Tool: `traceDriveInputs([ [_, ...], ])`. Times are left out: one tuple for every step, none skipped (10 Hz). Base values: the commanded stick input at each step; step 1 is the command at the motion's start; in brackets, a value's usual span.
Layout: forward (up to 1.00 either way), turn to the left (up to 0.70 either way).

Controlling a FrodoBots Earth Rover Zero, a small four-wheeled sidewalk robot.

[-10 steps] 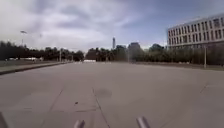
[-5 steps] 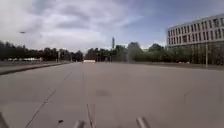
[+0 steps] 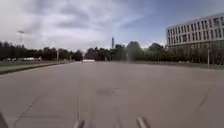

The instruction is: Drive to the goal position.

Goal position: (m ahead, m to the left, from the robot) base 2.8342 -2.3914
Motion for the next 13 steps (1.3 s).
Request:
traceDriveInputs([
  [1.0,0.0],
  [1.0,0.0],
  [1.0,0.0],
  [1.0,0.0],
  [1.0,0.0],
  [1.0,0.1],
  [1.0,0.27],
  [1.0,0.27],
  [1.0,0.27],
  [1.0,0.27],
  [1.0,0.27],
  [1.0,0.27],
  [1.0,0.27],
])
